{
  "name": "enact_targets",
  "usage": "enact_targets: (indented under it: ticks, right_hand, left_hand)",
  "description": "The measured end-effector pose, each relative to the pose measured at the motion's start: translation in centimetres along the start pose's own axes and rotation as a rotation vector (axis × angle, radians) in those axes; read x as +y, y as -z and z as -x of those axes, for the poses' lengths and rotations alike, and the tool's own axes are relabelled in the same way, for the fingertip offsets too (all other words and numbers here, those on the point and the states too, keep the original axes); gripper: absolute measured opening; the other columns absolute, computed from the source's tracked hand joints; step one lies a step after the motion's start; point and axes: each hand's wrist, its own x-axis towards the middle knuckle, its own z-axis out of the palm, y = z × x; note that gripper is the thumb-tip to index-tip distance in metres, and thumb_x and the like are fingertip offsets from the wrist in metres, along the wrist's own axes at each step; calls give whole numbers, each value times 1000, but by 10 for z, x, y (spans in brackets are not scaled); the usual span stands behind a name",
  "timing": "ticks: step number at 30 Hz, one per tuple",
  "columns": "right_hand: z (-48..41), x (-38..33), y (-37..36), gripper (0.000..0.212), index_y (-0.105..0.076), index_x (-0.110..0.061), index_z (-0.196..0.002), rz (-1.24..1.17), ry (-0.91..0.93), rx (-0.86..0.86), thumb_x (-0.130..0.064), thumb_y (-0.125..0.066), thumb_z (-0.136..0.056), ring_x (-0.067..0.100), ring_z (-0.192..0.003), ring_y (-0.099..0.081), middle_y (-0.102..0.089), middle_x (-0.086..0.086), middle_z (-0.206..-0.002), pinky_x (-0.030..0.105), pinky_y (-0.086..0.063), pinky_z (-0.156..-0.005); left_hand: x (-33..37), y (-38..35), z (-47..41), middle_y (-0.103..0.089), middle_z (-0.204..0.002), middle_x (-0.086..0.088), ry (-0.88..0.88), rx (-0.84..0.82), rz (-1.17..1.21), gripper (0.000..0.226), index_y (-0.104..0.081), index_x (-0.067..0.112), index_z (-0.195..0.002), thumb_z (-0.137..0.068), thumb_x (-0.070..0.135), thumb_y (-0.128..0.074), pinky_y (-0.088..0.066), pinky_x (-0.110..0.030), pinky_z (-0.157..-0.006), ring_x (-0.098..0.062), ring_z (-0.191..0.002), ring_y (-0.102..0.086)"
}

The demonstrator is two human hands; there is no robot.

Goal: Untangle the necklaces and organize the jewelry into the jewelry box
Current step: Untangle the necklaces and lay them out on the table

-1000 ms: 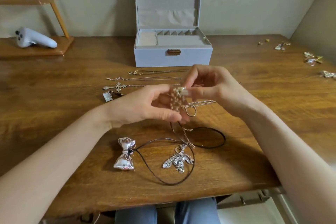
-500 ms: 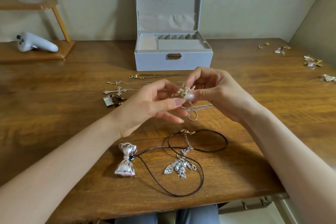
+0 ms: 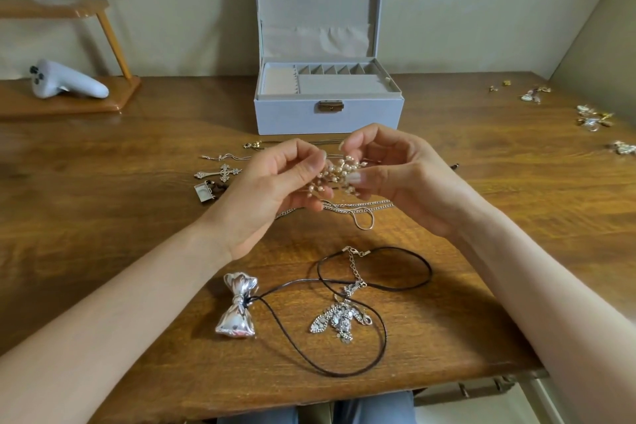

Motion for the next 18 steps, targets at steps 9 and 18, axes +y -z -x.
enact_targets:
  ticks: [9, 18]
  right_hand:
    - [-1, 0, 1, 29, -69, -20, -82, -62, 70, 53, 5, -64, -70, 13, -67, -51, -58, -2, -77, 19, -41, -53]
    - [3, -3, -1, 17, -65, -13, -89, 120, 173, 126, -5, -57, -76, 12, -71, -59, -65, -1, -77, 22, -45, -66]
  left_hand:
    - [1, 0, -1, -66, -72, 2, 38, -29, 113, 22, -59, 5, -95, -73, 8, -60, -54, -19, -64, -10, -68, -65]
    - [3, 3, -2, -67, -80, -5, -36, 30, 114, 13, -57, 6, -88, -76, 11, -59, -56, -24, -63, -14, -73, -67]
